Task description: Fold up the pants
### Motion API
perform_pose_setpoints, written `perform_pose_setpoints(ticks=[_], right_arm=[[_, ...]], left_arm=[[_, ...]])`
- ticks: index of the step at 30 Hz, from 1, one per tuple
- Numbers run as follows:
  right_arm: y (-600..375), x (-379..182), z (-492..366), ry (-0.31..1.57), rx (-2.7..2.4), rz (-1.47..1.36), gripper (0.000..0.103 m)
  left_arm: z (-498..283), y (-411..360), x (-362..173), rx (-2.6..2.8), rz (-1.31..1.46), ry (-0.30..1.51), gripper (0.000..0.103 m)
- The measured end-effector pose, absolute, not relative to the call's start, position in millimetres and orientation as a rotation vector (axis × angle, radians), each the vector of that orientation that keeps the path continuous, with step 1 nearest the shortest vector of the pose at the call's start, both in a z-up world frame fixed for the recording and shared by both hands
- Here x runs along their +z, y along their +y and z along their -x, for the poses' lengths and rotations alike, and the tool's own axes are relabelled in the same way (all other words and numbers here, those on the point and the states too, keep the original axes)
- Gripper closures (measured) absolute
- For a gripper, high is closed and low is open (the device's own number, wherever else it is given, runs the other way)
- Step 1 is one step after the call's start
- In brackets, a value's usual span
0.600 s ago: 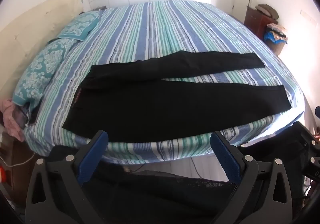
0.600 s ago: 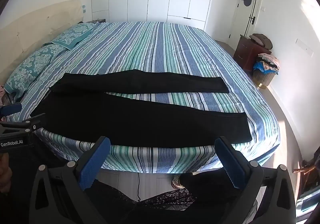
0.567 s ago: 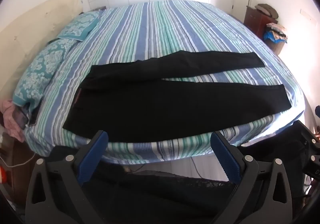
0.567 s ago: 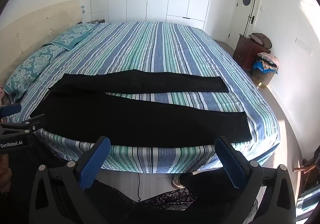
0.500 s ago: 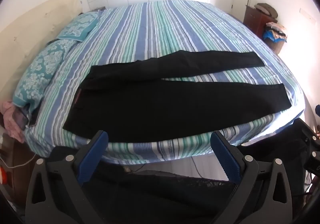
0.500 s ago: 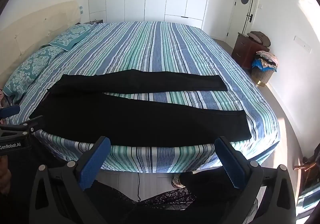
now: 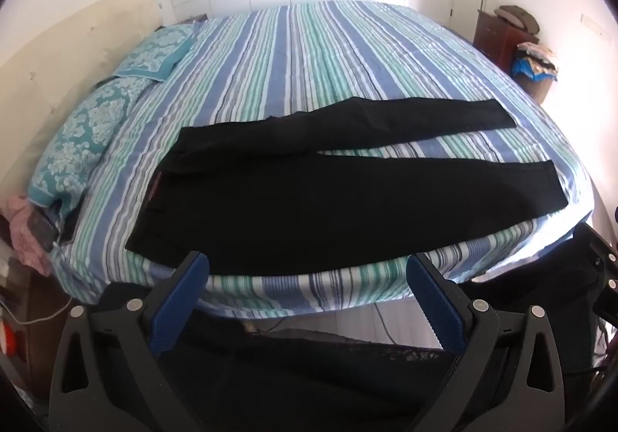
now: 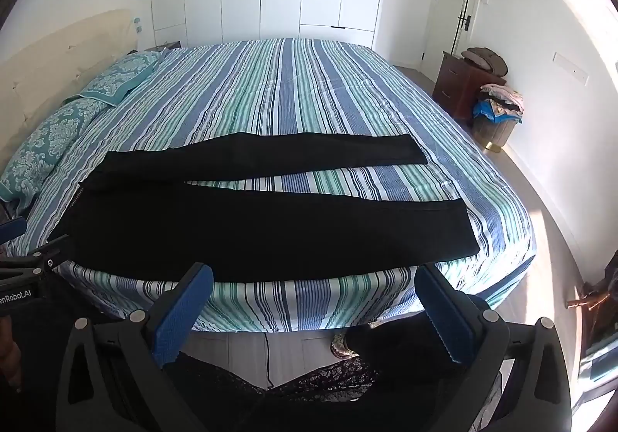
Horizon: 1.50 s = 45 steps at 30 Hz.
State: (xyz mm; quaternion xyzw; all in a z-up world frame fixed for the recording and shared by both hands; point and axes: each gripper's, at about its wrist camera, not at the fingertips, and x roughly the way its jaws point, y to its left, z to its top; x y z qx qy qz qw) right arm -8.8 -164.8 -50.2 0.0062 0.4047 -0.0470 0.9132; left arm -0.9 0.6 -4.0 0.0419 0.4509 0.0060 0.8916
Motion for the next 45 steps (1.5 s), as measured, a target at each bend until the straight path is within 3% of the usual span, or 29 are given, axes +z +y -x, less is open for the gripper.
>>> perform_pose_setpoints(ticks=[45], right_arm=[[-165.2,-49.8,10.0,0.828,-0.107,-0.009,0.0]], left_arm=[[1.2,-0.2,-5.6,0.01,-0.09,0.941,0.001]])
